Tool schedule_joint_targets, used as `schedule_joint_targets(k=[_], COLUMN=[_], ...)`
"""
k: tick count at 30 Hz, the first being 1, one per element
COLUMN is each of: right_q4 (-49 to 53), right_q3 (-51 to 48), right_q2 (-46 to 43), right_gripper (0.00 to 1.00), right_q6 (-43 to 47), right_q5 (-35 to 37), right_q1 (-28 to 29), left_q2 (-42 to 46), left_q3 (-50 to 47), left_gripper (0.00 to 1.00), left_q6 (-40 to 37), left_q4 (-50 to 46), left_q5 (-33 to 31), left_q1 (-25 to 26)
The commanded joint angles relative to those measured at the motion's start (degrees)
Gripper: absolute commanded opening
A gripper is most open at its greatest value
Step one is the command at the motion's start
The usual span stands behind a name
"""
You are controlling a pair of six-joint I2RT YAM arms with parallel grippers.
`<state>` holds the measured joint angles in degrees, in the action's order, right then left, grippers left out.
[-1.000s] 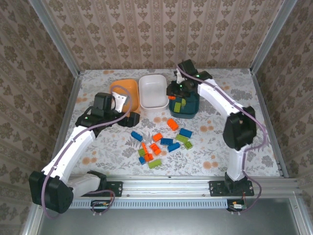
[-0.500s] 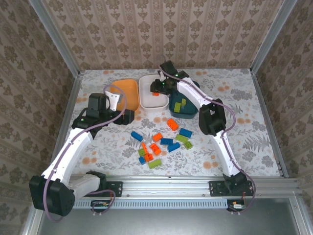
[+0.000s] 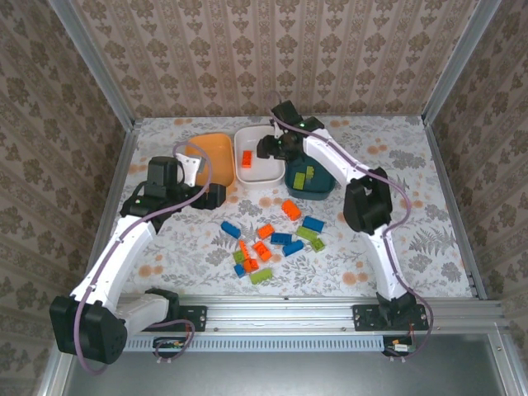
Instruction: Sort the legos into containers by color
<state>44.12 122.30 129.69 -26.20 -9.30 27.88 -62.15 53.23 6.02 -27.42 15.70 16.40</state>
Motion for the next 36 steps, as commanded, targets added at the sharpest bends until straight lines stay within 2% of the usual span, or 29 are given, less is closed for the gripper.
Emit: schedule_joint_targets(k=[1, 7, 13, 31, 36], right_q4=[3.17, 3.54, 1.39, -0.02, 0.19], right_q3=[-10.07, -29.77, -38.87, -38.02, -37.52], right_q2=[-12.63, -23.48, -25.07, -15.98, -14.67], right_gripper=[0.65, 0.68, 0.69, 0.68, 0.66], right_q6=[4.76, 4.79, 4.53, 4.62, 4.82], right_q5=[7.17, 11.19, 14.46, 17.01, 17.37], right_q1=[3.06, 6.70, 10.00, 9.69, 9.39], left_q2=[-0.07, -0.34, -0.52, -1.21, -2.33], left_q3=[-0.14, -0.11, -0.10, -0.13, -0.04], left_gripper=[1.00, 1.00, 1.00, 1.00, 1.00], left_q6=[0.89, 1.00, 1.01, 0.92, 1.01], left_q4=[0.14, 0.15, 0.13, -0.01, 0.51], left_q5=[1.08, 1.43, 1.61, 2.35, 6.13], left_q1=[-0.32, -0.42, -0.69, -0.72, -0.67])
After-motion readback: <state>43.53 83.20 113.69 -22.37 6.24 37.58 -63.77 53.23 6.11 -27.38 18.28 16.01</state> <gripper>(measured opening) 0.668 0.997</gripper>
